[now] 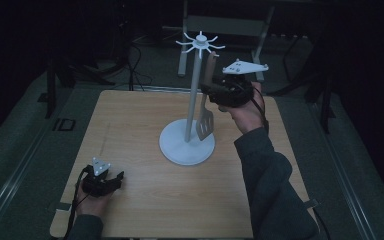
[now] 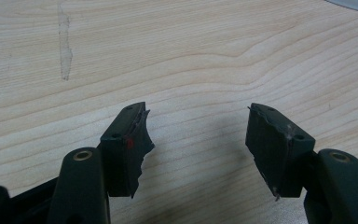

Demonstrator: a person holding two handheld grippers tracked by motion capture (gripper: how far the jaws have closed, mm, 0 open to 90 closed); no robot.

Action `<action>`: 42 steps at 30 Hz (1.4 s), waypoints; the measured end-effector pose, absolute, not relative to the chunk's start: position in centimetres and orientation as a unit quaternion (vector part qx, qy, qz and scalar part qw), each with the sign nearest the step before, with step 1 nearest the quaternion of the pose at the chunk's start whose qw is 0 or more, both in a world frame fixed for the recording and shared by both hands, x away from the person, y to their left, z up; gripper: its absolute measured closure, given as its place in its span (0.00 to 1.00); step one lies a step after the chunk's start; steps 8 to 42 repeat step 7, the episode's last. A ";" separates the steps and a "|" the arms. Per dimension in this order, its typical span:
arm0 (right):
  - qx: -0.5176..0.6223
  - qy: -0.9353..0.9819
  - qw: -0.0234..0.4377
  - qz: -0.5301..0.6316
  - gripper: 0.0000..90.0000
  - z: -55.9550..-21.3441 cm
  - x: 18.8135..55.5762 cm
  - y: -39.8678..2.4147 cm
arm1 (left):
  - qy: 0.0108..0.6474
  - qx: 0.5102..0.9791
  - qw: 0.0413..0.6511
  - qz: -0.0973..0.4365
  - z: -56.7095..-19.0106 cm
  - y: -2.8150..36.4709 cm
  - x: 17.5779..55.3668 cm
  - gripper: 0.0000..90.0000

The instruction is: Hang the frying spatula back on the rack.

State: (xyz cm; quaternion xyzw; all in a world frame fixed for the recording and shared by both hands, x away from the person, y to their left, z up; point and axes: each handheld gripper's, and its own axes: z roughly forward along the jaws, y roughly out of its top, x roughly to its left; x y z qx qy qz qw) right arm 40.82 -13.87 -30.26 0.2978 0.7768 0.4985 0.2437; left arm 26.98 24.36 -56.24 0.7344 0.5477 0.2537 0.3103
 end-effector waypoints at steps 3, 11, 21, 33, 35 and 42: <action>0.299 0.777 0.253 0.493 0.42 -30.4 40.7 -13.8 | 0.548 0.734 0.310 0.254 -56.2 24.4 27.0 0.43; 0.301 0.775 0.259 0.491 0.33 -30.7 40.2 -14.0 | 0.548 0.734 0.311 0.254 -56.2 24.4 27.0 0.43; 0.301 0.775 0.259 0.491 0.33 -30.7 40.2 -14.0 | 0.548 0.734 0.311 0.254 -56.2 24.4 27.0 0.43; 0.301 0.775 0.259 0.491 0.33 -30.7 40.2 -14.0 | 0.548 0.734 0.311 0.254 -56.2 24.4 27.0 0.43; 0.301 0.775 0.259 0.491 0.33 -30.7 40.2 -14.0 | 0.548 0.734 0.311 0.254 -56.2 24.4 27.0 0.43; 0.301 0.775 0.259 0.491 0.33 -30.7 40.2 -14.0 | 0.548 0.734 0.311 0.254 -56.2 24.4 27.0 0.43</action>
